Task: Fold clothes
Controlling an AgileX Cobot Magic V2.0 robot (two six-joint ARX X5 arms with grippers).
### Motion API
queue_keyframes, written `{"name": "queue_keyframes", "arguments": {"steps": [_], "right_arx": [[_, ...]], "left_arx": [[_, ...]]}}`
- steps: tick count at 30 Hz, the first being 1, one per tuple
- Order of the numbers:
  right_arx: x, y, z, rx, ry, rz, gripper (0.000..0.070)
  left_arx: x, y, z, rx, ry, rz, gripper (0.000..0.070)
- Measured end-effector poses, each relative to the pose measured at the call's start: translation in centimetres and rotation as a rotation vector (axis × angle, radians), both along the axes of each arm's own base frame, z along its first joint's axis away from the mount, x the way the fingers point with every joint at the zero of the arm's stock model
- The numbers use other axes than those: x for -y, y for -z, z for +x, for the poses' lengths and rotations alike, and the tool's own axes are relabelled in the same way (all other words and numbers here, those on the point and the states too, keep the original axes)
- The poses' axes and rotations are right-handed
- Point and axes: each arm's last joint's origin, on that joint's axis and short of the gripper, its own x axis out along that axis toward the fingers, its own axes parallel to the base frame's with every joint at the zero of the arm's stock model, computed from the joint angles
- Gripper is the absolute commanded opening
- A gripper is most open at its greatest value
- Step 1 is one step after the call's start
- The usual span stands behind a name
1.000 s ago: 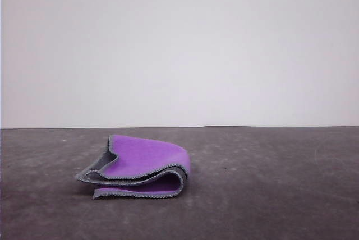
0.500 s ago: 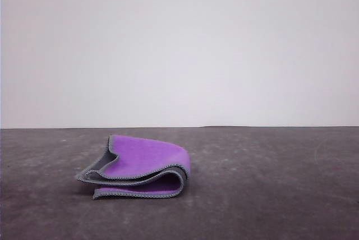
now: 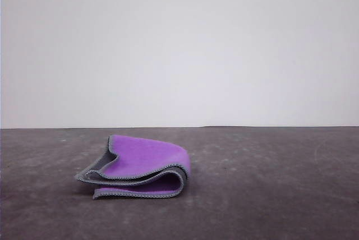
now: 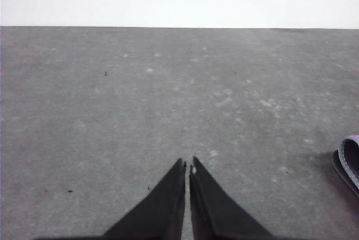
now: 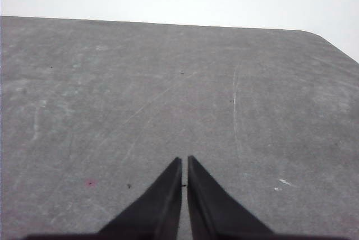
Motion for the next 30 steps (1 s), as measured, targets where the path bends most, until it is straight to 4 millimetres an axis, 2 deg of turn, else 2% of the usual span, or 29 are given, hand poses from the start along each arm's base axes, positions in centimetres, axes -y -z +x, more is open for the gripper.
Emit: {"name": "queue_keyframes", "arguments": {"steps": [30], "right_arx": [[0.00, 0.00, 0.00, 0.000, 0.000, 0.000, 0.0016]], "left_arx": [[0.00, 0.00, 0.00, 0.000, 0.000, 0.000, 0.0000]]}}
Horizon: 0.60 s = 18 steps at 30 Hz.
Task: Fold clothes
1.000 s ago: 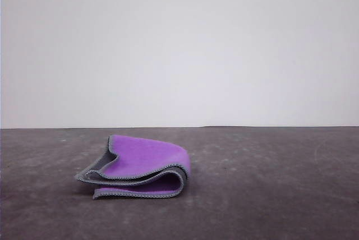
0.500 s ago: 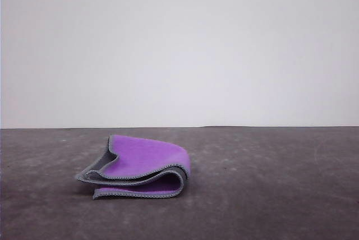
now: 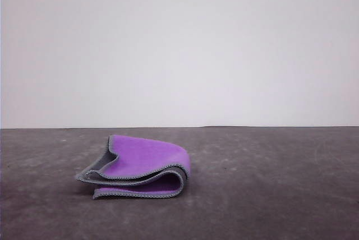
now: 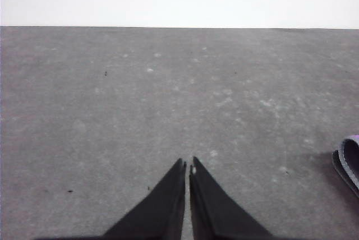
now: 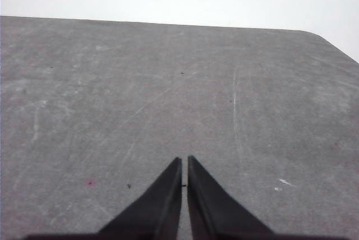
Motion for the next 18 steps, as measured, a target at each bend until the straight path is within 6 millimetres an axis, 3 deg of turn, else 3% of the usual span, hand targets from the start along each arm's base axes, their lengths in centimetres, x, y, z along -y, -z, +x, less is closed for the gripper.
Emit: {"name": "queue_keyframes", "arguments": {"steps": [18], "right_arx": [[0.00, 0.00, 0.00, 0.000, 0.000, 0.000, 0.0016]], "left_arx": [[0.00, 0.00, 0.00, 0.000, 0.000, 0.000, 0.0000]]}}
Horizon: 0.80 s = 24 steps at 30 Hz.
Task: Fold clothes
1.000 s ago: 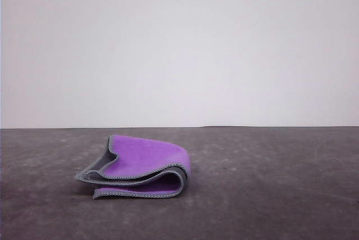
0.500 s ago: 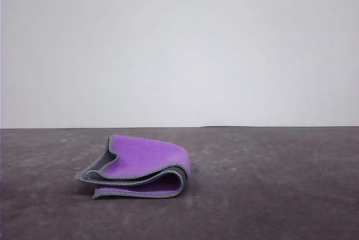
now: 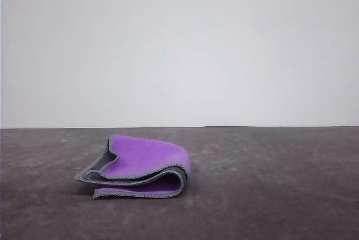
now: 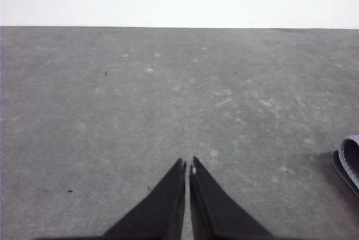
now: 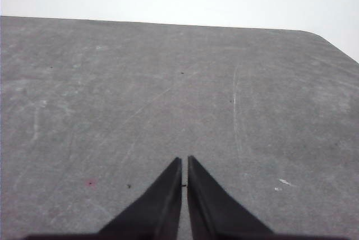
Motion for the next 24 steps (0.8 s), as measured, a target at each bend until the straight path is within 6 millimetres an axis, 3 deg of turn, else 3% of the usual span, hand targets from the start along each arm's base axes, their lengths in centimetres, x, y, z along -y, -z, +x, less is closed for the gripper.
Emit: {"name": "queue_keyframes", "arguments": {"steps": [24], "right_arx": [[0.00, 0.00, 0.00, 0.000, 0.000, 0.000, 0.0016]], "left_arx": [[0.00, 0.00, 0.00, 0.000, 0.000, 0.000, 0.0000]]}}
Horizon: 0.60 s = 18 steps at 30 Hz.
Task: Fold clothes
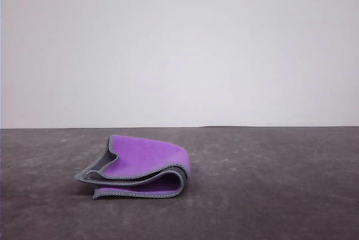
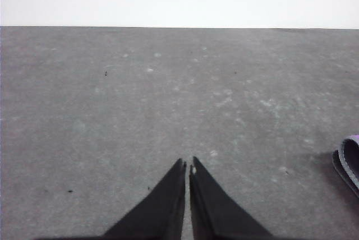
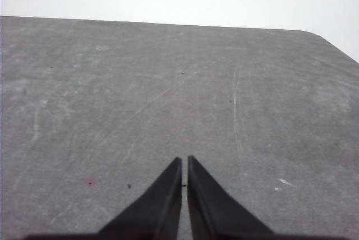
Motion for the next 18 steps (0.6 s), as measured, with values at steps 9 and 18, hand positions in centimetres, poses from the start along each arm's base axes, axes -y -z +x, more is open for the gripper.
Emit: {"name": "queue_keyframes", "arguments": {"steps": [9, 18], "right_arx": [[0.00, 0.00, 0.00, 0.000, 0.000, 0.000, 0.0016], [0.00, 0.00, 0.00, 0.000, 0.000, 0.000, 0.0016]], "left_arx": [[0.00, 0.00, 0.00, 0.000, 0.000, 0.000, 0.0000], [0.00, 0.00, 0.00, 0.000, 0.000, 0.000, 0.0000]]}}
